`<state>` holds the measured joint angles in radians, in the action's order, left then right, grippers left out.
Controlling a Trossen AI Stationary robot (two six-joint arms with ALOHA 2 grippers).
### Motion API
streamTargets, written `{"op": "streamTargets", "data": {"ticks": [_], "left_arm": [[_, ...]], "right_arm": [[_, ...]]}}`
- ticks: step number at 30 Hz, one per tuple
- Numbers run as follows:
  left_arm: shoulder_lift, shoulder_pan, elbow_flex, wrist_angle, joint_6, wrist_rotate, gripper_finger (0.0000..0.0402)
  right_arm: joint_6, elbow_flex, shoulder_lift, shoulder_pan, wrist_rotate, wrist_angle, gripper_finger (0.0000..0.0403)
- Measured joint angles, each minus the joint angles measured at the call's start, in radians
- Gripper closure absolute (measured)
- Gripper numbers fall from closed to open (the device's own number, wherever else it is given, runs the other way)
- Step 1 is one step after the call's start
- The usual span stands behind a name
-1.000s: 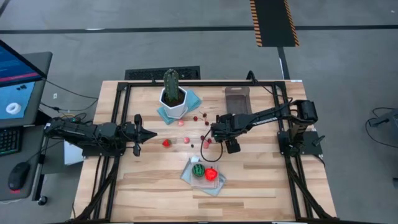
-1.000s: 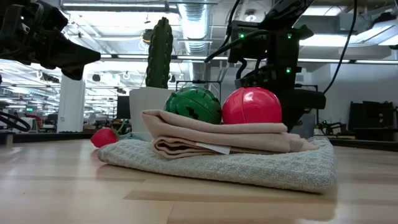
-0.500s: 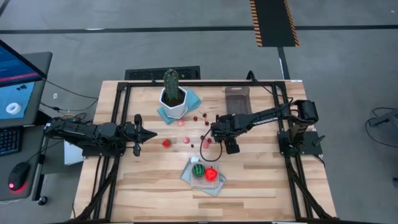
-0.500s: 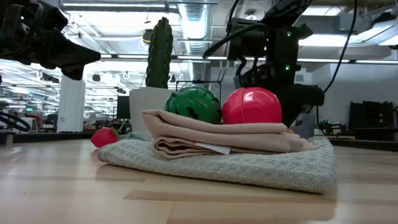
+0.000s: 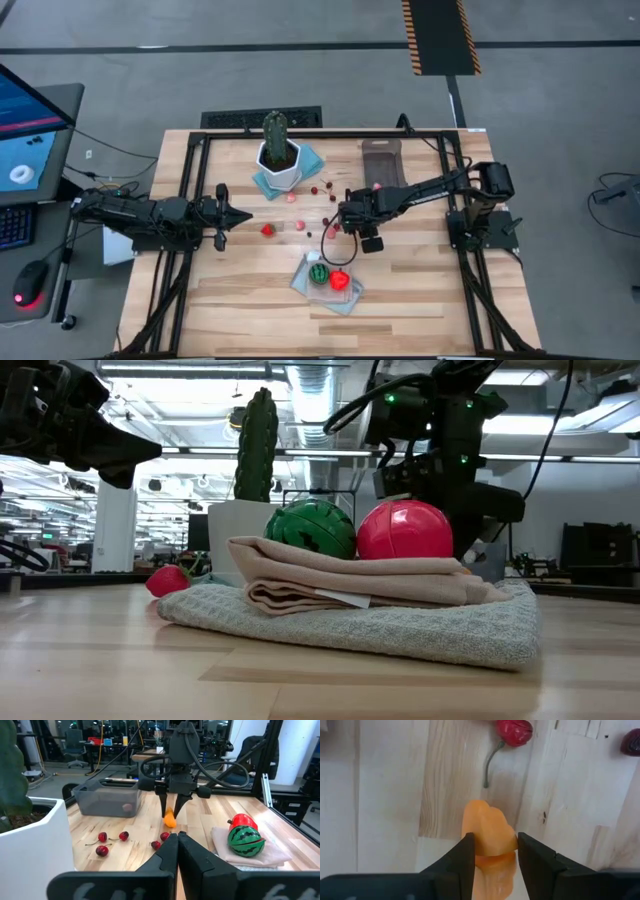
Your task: Pick and placing Produce into tupperware
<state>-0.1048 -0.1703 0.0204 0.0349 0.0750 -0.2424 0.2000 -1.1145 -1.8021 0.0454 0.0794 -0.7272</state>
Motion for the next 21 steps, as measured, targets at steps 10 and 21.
{"op": "streamTargets", "data": {"ticks": [10, 21], "left_arm": [[0.0, 0.0, 0.0, 0.0, 0.0, 0.0, 0.0401], [0.0, 0.0, 0.0, 0.0, 0.0, 0.0, 0.0401]], "right_arm": [[-0.01, -0.001, 0.006, 0.0, -0.002, 0.012, 0.025], [-0.017, -0.121, 0.003, 0.0, 0.008, -0.075, 0.0261]]}}
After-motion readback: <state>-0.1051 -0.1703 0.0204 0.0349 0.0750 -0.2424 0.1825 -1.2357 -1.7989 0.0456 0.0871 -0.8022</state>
